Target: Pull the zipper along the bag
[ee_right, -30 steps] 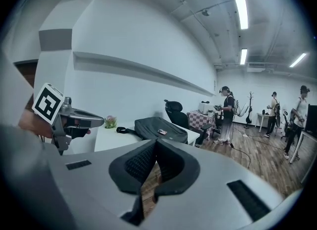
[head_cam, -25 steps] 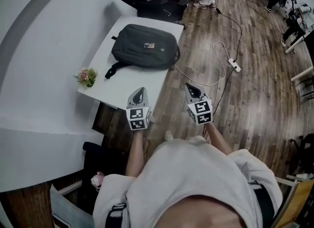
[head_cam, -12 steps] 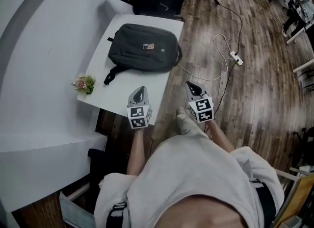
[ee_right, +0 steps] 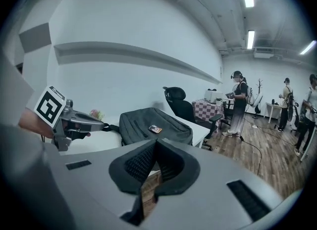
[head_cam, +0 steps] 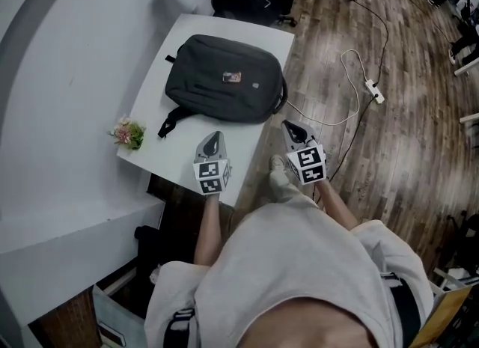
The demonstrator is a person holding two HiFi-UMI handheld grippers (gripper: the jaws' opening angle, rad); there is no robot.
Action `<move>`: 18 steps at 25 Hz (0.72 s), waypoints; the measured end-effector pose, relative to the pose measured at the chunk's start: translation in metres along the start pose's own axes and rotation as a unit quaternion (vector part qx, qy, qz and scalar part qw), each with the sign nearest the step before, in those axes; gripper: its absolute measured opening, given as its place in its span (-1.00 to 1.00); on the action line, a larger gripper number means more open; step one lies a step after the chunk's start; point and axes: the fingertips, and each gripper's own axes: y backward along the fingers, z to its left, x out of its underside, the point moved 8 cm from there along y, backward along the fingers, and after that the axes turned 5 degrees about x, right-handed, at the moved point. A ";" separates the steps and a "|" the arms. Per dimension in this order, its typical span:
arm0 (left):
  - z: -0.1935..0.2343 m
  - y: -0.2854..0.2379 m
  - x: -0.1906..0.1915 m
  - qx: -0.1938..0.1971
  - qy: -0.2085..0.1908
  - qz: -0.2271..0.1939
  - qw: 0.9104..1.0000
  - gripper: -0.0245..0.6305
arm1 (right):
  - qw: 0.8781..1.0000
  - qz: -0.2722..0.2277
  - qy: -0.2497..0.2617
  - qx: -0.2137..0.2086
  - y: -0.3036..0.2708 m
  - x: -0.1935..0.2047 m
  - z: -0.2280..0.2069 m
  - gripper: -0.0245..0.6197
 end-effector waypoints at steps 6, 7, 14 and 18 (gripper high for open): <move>0.005 -0.027 -0.003 -0.039 0.019 0.037 0.998 -0.85 | 0.998 0.020 -0.004 -0.055 -0.044 -0.005 -0.026 -0.88; 0.007 -0.030 -0.002 -0.046 0.020 0.043 0.998 -0.85 | 0.998 0.022 -0.005 -0.064 -0.051 -0.005 -0.029 -0.88; 0.014 -0.045 0.005 -0.082 0.024 0.085 0.993 -0.85 | 0.989 0.042 0.012 -0.139 -0.090 0.005 -0.028 -0.88; 0.019 -0.050 0.013 -0.086 0.031 0.101 0.991 -0.85 | 0.985 0.054 0.026 -0.160 -0.102 0.011 -0.020 -0.88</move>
